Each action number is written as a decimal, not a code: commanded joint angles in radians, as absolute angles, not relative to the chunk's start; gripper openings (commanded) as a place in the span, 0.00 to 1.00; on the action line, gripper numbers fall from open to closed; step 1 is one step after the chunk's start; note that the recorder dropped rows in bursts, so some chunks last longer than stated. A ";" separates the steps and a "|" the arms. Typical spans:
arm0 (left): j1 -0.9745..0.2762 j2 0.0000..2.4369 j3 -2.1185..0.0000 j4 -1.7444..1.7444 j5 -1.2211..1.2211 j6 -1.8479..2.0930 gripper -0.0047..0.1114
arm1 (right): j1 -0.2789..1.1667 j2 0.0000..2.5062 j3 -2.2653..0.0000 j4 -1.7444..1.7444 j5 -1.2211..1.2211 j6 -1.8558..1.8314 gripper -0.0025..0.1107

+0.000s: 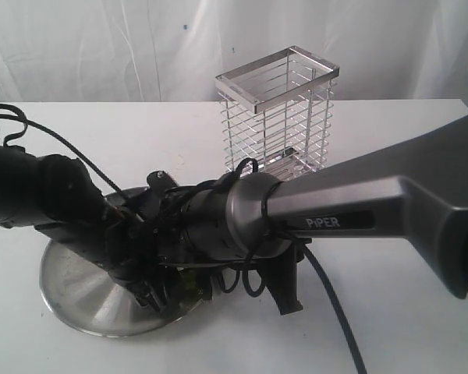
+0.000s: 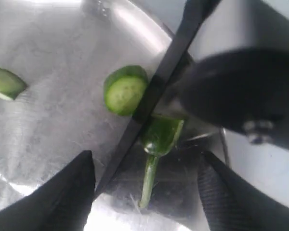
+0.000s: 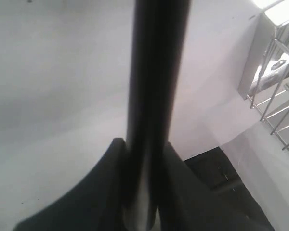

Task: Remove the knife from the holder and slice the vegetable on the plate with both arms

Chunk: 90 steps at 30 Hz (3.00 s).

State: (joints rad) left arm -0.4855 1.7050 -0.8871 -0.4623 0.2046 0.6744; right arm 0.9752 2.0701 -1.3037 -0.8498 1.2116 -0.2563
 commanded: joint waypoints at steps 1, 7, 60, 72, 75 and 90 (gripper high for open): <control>-0.493 1.705 -0.881 -0.588 0.181 0.644 0.59 | 0.966 2.068 -1.304 -0.872 1.221 -0.263 0.02; -0.493 1.707 -0.881 -0.644 0.172 0.617 0.59 | 0.966 2.068 -1.304 -0.890 1.221 -0.263 0.02; -0.430 1.659 -0.881 -0.426 0.295 0.526 0.25 | 0.942 2.091 -1.302 -0.928 1.221 -0.246 0.02; -0.400 1.646 -0.881 -0.307 0.336 0.425 0.26 | 0.942 2.082 -1.304 -0.960 1.221 -0.126 0.02; -0.384 1.615 -0.881 -0.305 0.324 0.423 0.35 | 0.940 2.061 -1.304 -0.931 1.221 -0.119 0.02; -0.302 1.455 -0.881 -0.305 0.317 0.374 0.54 | 1.007 2.134 -1.402 -1.044 1.221 -0.180 0.02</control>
